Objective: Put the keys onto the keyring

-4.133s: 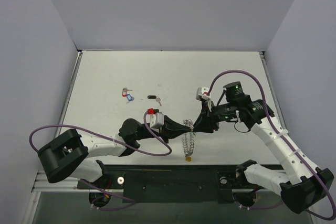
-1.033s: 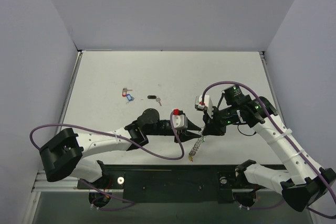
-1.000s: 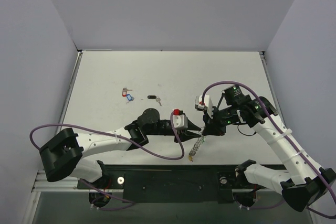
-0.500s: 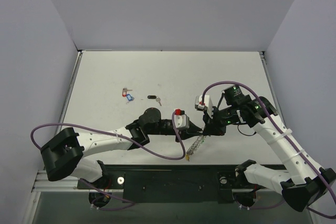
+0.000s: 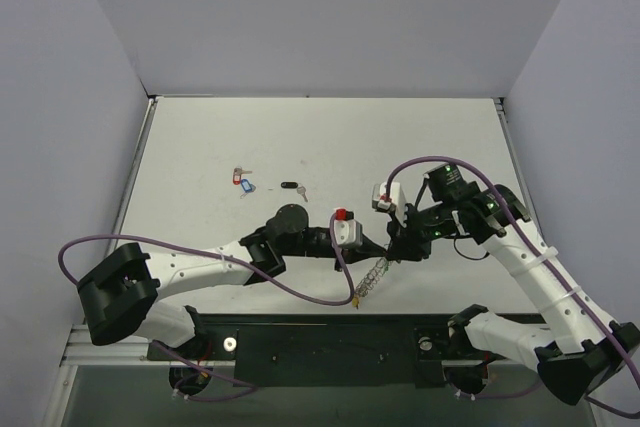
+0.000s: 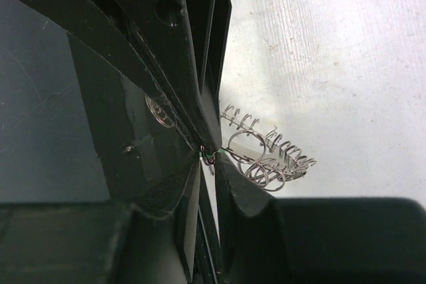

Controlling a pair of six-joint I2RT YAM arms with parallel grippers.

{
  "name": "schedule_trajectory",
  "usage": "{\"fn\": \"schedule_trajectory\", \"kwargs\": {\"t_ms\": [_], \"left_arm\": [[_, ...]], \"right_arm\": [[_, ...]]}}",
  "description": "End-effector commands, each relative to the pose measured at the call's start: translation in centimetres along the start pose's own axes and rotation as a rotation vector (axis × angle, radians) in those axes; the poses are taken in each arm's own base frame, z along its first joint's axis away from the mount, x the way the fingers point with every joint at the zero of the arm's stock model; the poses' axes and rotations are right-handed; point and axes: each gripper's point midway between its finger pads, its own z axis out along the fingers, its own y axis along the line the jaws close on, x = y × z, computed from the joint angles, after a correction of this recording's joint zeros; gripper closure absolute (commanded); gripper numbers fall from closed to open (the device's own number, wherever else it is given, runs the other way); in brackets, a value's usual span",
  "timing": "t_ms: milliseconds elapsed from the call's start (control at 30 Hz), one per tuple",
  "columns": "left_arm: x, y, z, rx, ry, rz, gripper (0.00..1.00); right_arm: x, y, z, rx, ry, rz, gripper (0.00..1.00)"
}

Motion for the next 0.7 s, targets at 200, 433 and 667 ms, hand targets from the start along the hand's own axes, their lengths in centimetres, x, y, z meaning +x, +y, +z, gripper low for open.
{"fn": "schedule_trajectory", "kwargs": {"t_ms": [200,433,667], "left_arm": [[-3.5,-0.9,-2.1,-0.013,-0.167,0.197,1.00],[-4.5,-1.1,-3.5,-0.027,-0.243,0.244,1.00],[-5.7,-1.6,-4.6,-0.011,-0.332,0.198,1.00]], "right_arm": [[-1.6,2.2,-1.8,-0.070,-0.227,-0.198,0.62],[-0.9,3.0,-0.6,-0.170,-0.304,-0.247,0.63],[-1.1,3.3,0.2,-0.228,-0.354,-0.317,0.66]]}}
